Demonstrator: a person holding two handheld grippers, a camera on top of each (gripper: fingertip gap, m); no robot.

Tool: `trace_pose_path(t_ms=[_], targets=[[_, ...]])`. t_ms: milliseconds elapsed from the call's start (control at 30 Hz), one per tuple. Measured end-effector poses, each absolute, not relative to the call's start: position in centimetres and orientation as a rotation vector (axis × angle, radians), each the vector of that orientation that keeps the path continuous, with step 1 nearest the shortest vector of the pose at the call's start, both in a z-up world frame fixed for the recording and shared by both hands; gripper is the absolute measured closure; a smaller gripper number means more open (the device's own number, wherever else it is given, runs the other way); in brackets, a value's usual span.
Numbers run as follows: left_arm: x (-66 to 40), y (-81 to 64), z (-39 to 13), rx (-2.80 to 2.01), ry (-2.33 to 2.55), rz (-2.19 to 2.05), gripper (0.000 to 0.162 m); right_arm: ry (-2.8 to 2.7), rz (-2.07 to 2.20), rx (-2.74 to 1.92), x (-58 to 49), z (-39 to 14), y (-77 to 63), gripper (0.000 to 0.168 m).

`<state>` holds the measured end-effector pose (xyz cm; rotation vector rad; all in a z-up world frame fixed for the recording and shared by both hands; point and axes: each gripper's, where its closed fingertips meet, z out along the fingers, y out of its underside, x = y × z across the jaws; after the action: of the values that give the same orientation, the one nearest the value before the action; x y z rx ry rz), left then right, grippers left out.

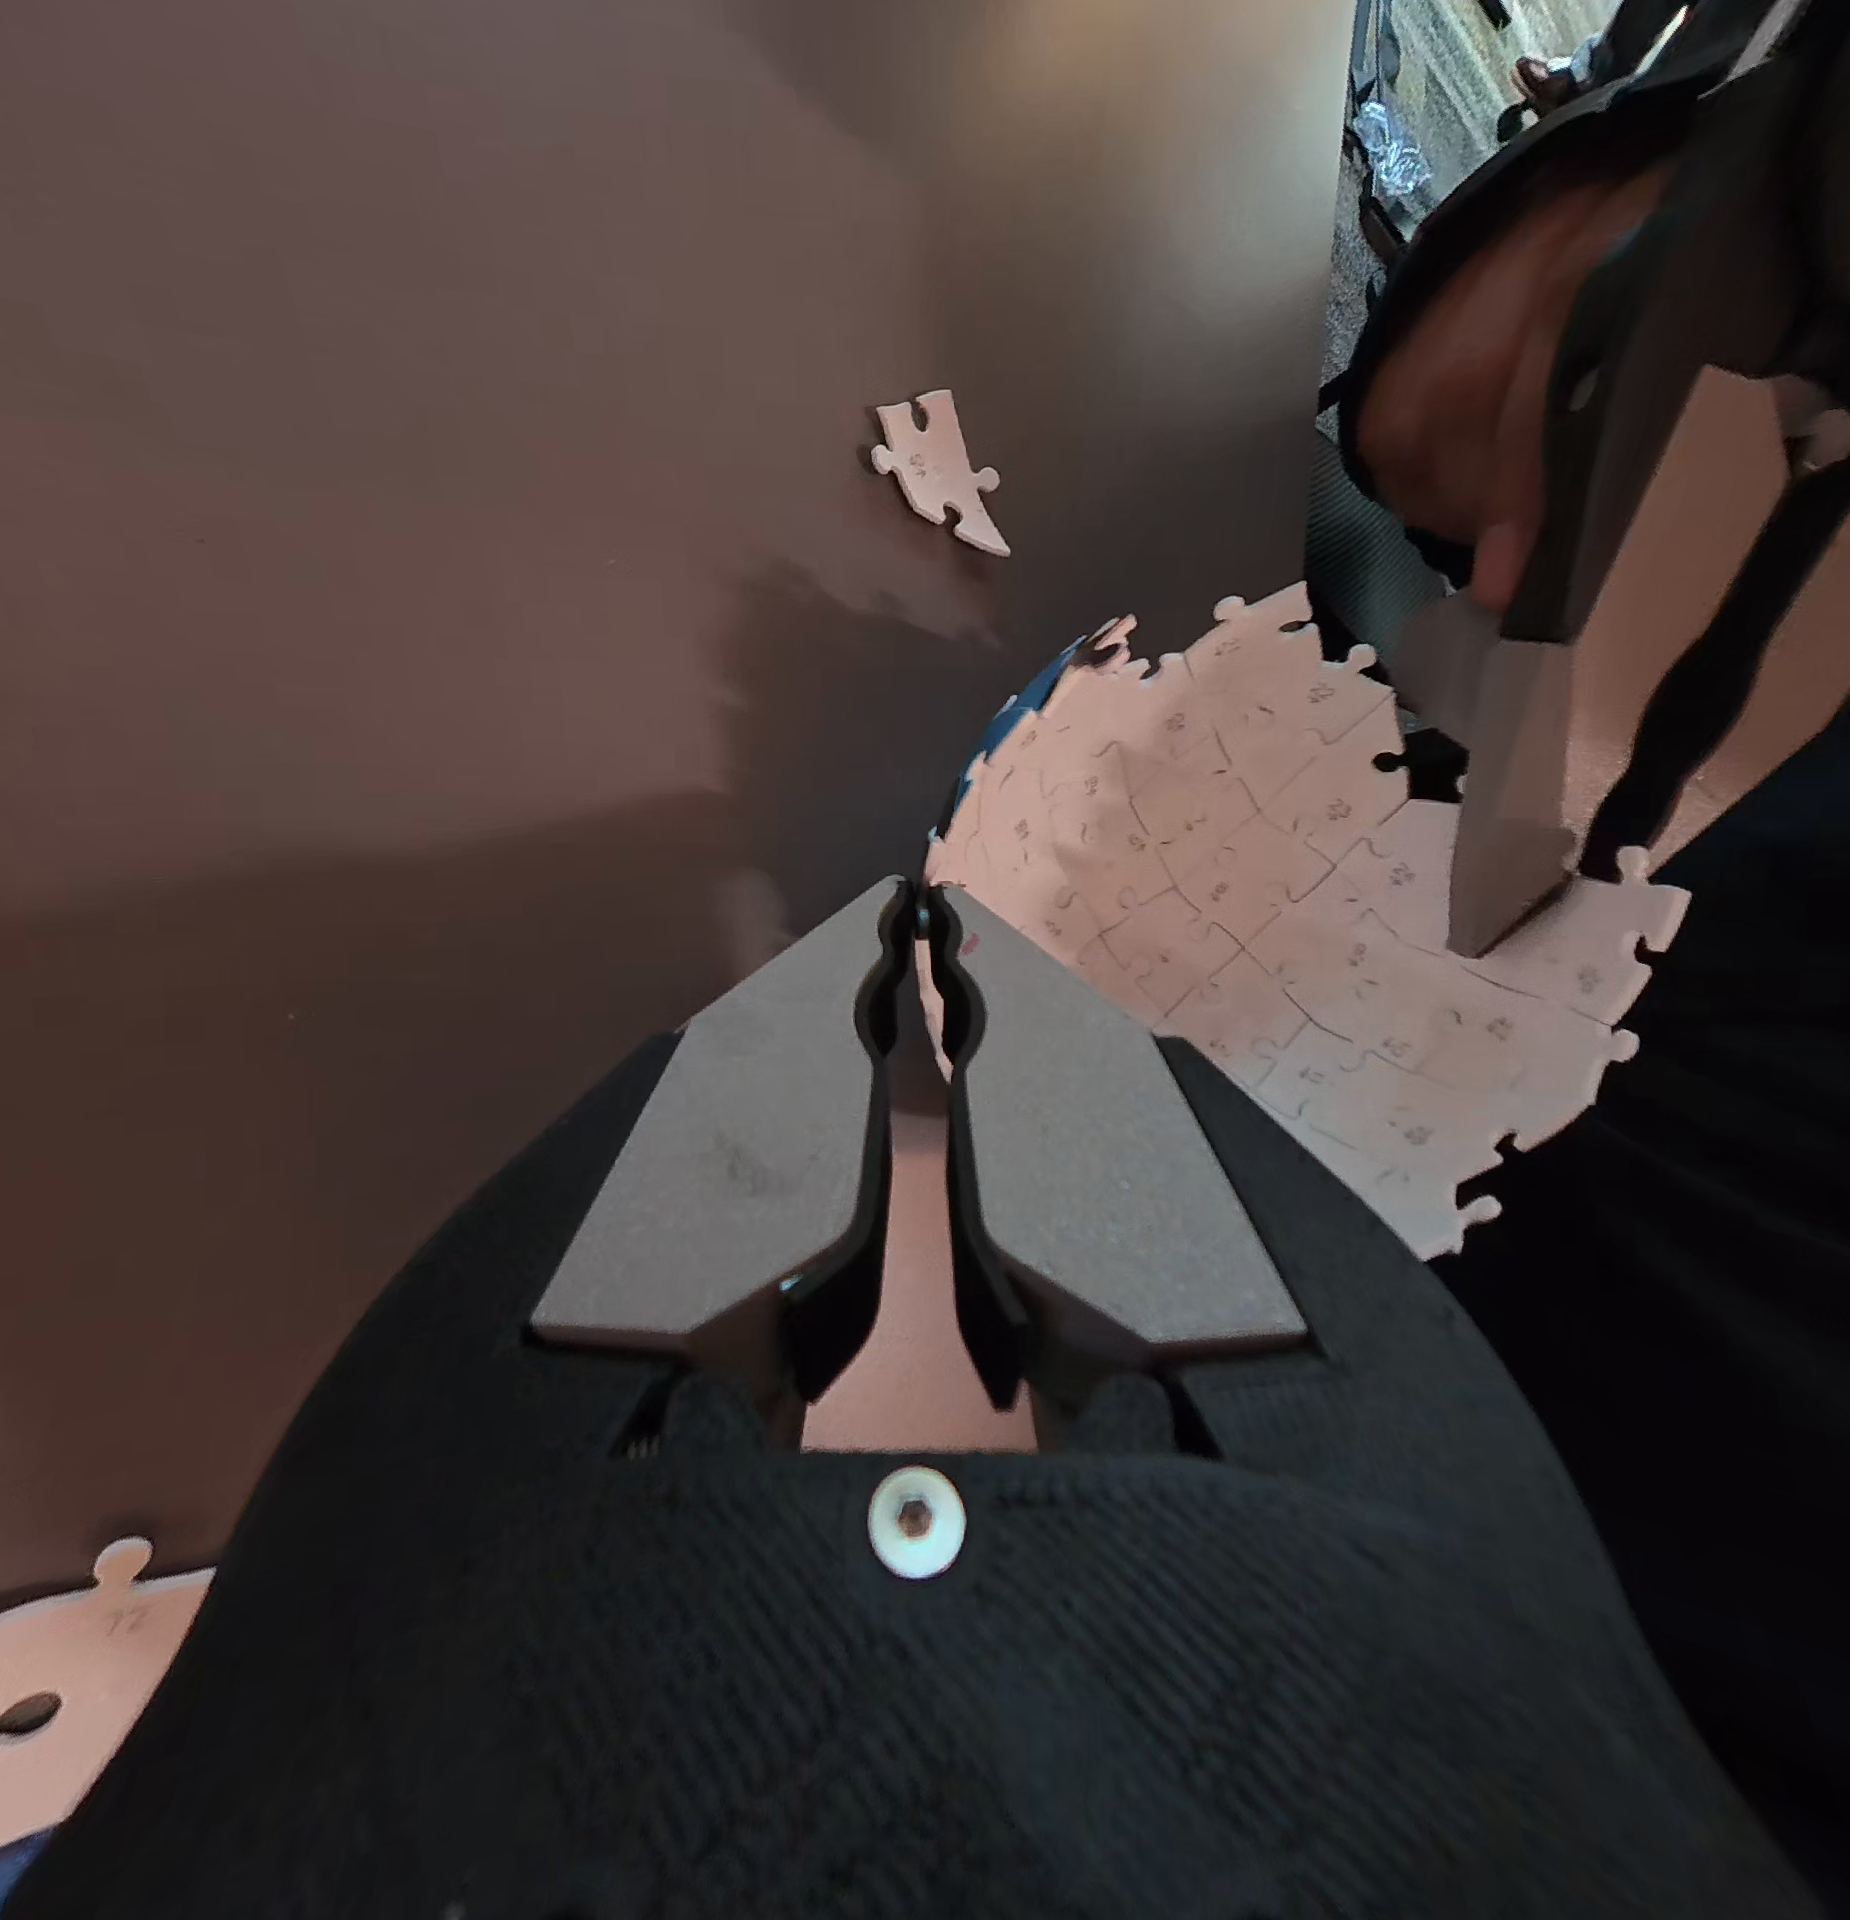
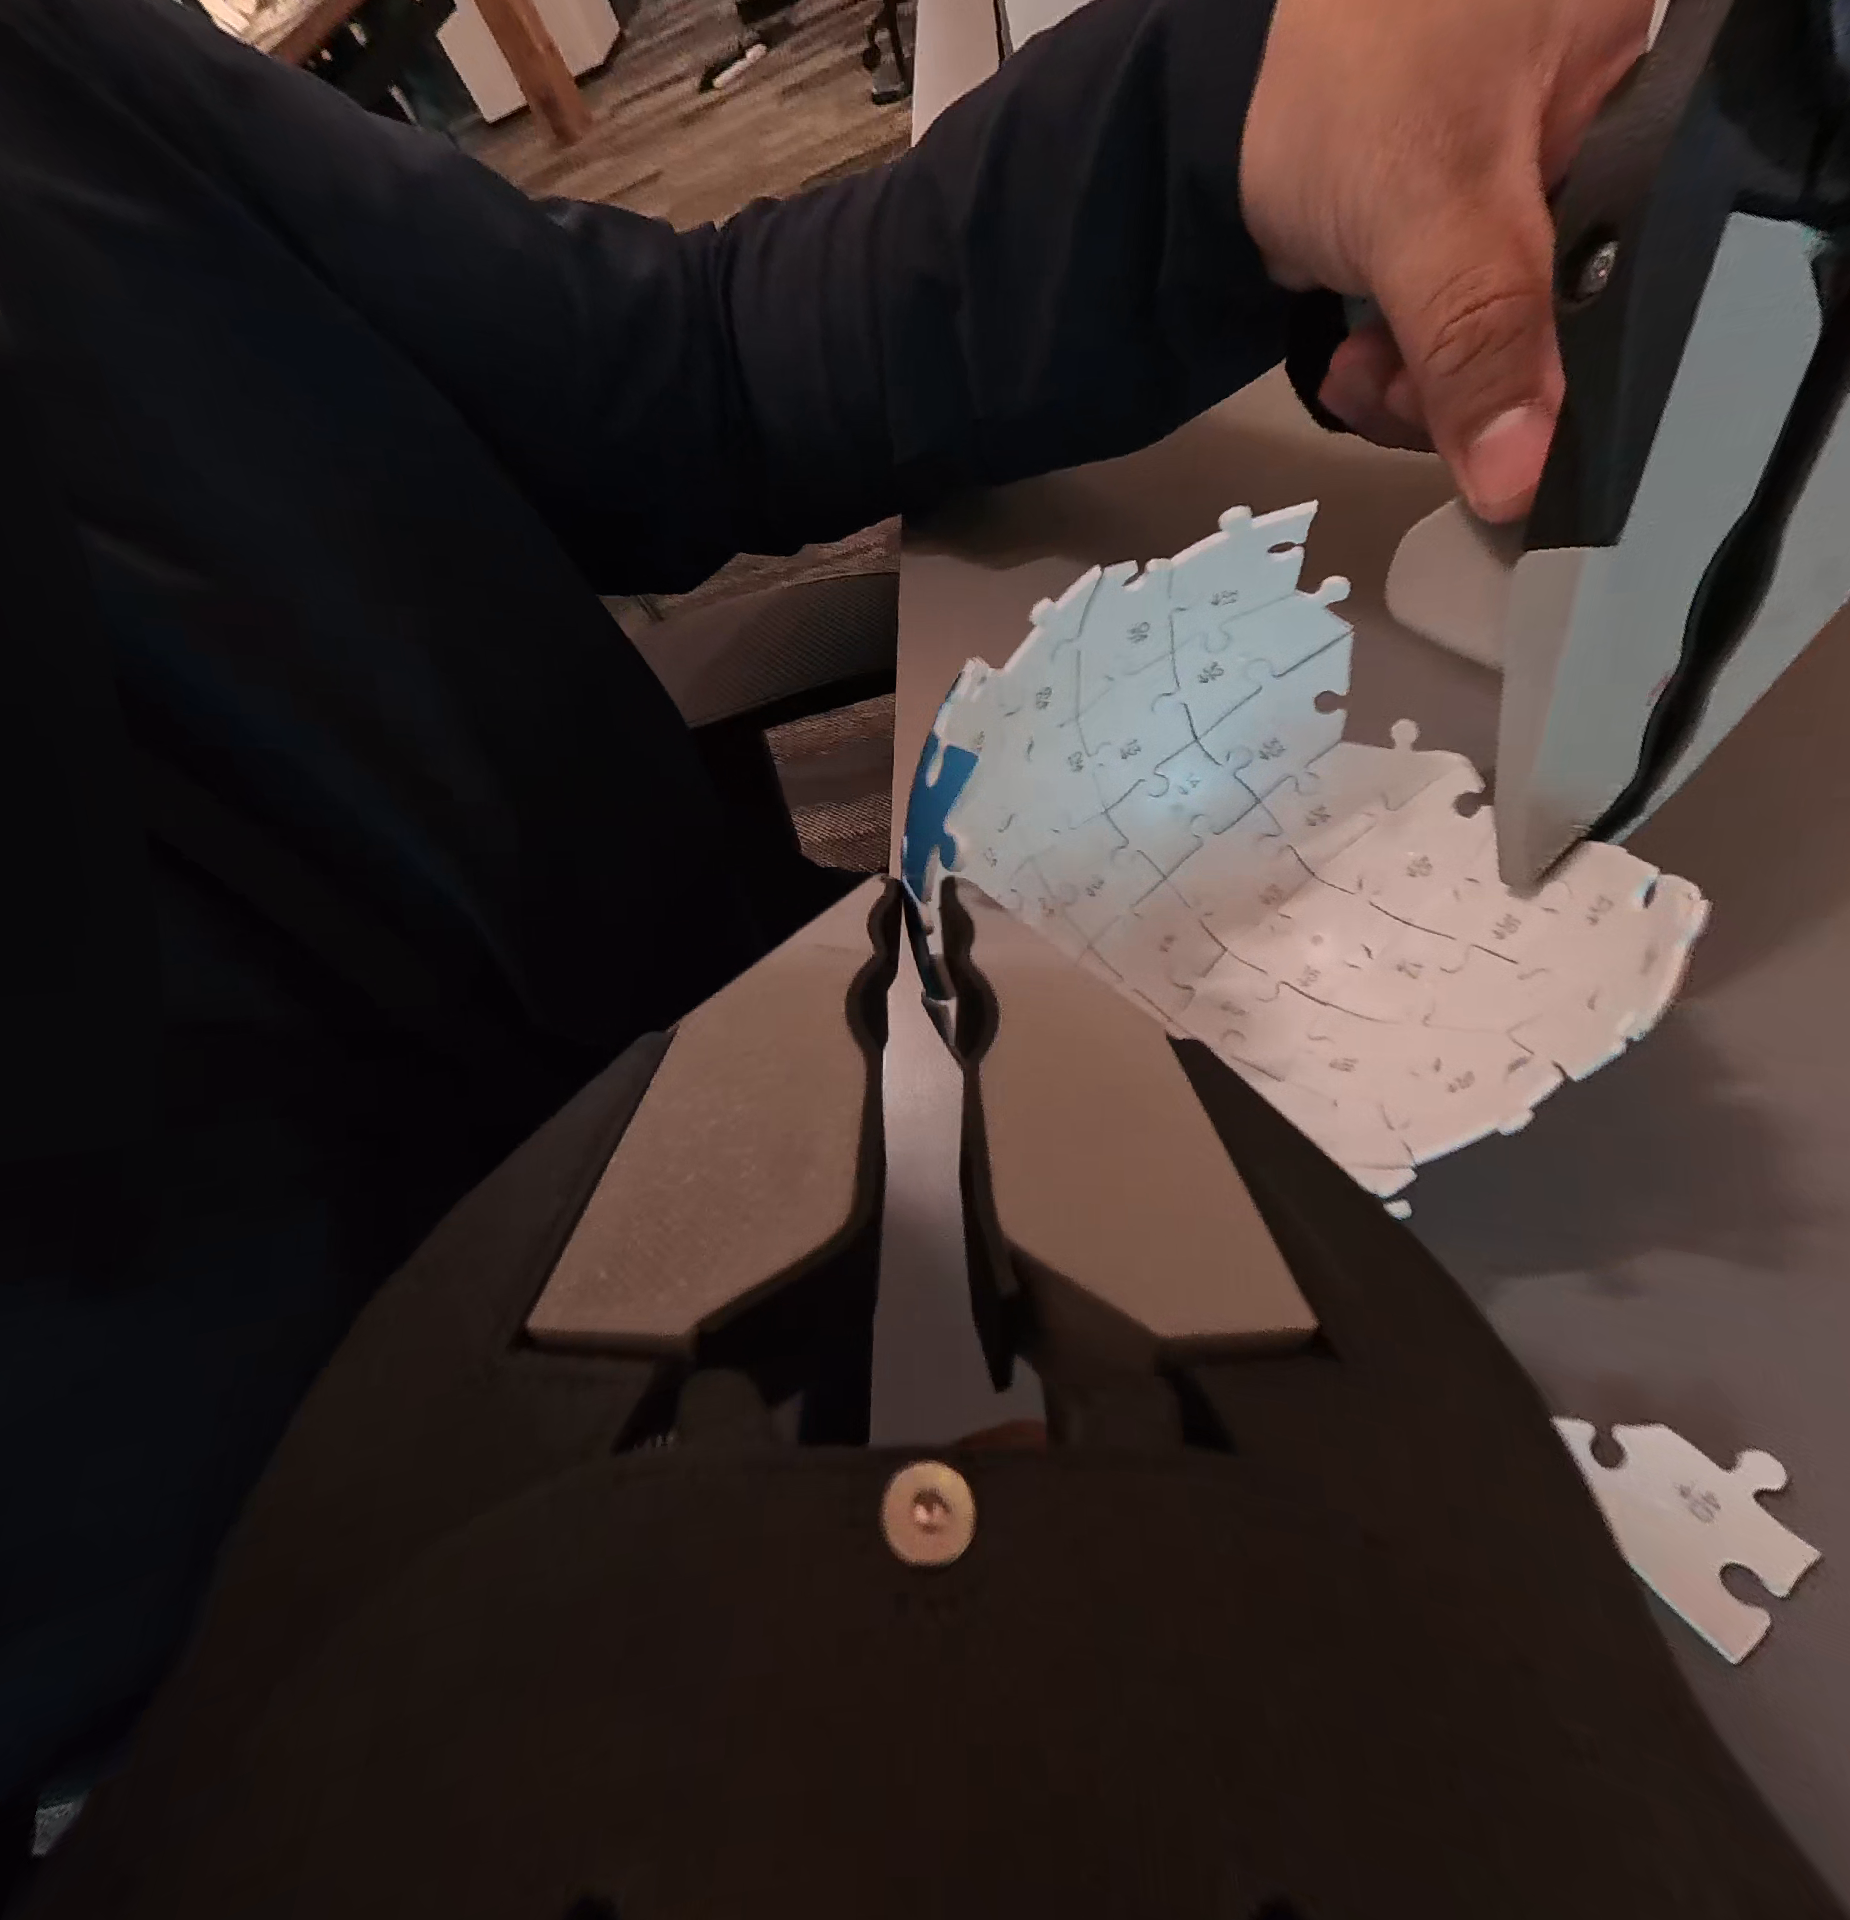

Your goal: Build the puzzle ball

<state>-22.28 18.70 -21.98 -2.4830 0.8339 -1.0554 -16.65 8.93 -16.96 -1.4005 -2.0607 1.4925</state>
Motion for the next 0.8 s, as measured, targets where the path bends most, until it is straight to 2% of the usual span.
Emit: trace_pose_path(t_ms=[33, 200, 500, 800], targets=[[-22.3, 18.7, -21.9, -2.481, 0.831, -1.056, 0.162, -2.062, 1.502, -1.401, -16.7, -17.0, 8.9, 0.165], [-22.8, 19.0, -20.4, -2.433, 0.799, -1.088, 0.153, -2.044, 1.535, -1.402, -16.9, -17.0, 8.9, 0.168], [-24.4, 16.1, -12.2, -2.188, 1.022, -0.961, 0.137, -1.978, 1.62, -1.397, -17.3, -16.3, 9.7, 0.168], [-20.7, 11.4, -13.1, -2.175, 1.384, -0.939, 0.124, -1.921, 1.689, -1.411, -17.5, -15.9, 10.2, 0.168]])
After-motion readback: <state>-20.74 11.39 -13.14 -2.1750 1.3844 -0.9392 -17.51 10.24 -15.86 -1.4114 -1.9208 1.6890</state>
